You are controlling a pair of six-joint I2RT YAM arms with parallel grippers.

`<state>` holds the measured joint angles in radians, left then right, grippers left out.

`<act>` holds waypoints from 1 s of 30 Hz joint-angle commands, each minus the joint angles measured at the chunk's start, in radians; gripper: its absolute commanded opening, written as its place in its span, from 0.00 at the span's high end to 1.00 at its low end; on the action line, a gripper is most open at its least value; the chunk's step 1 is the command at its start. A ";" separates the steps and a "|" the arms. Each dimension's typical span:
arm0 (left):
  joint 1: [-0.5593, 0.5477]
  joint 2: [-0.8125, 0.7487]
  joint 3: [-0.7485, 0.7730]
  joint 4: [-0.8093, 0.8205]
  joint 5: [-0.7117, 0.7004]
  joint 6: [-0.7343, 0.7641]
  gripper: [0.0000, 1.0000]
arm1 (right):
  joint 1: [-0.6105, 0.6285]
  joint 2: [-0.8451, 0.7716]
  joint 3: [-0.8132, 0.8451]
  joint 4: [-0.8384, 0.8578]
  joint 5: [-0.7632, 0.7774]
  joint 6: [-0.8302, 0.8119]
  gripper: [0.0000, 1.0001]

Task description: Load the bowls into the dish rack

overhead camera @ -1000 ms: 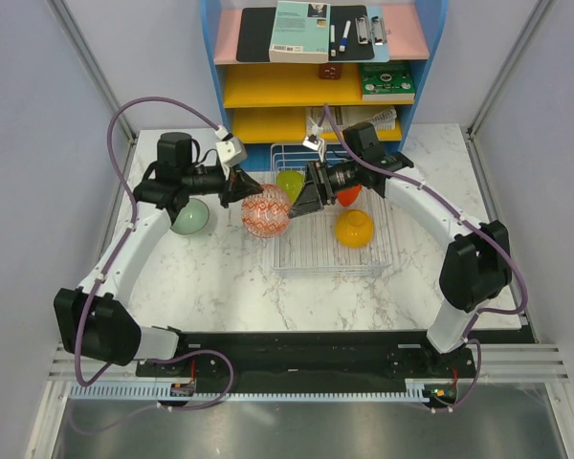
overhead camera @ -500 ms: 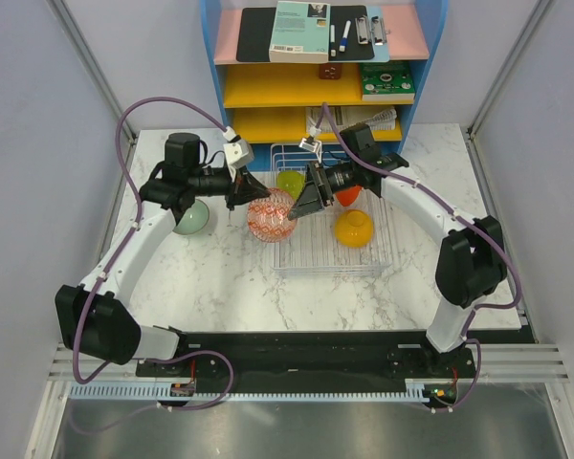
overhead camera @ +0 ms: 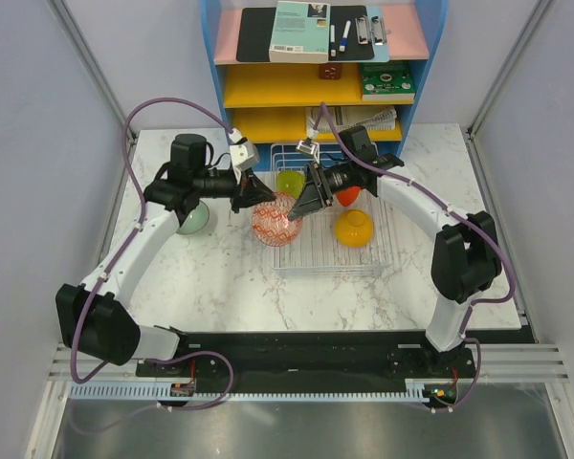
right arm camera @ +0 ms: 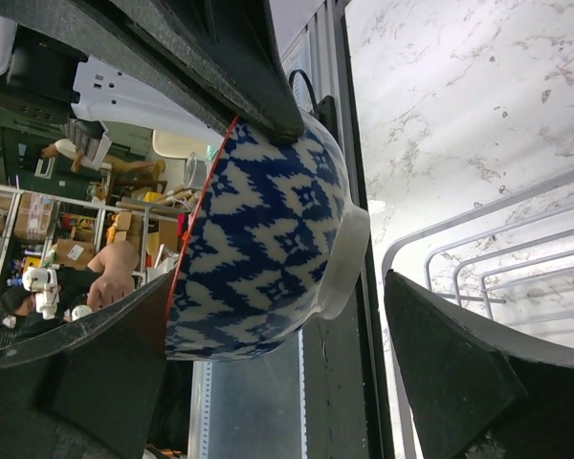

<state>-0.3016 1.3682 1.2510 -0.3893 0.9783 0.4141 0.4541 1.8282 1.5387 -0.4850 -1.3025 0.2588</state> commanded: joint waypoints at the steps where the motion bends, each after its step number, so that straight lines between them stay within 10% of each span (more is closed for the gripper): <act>1: -0.017 -0.003 0.045 0.046 0.040 -0.041 0.98 | 0.003 -0.015 0.047 0.034 -0.061 -0.004 0.07; 11: -0.030 -0.003 0.038 0.055 0.008 -0.031 0.98 | 0.003 -0.021 0.040 0.034 -0.112 0.000 0.25; 25: -0.031 0.002 0.033 0.056 -0.006 -0.018 0.98 | 0.003 -0.012 0.034 0.031 -0.164 0.002 1.00; 30: -0.033 0.002 0.033 0.058 -0.007 -0.020 0.71 | 0.003 -0.020 0.026 0.031 -0.120 0.002 1.00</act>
<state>-0.3267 1.3712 1.2541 -0.3599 0.9699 0.4099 0.4500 1.8301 1.5417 -0.4999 -1.3354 0.2764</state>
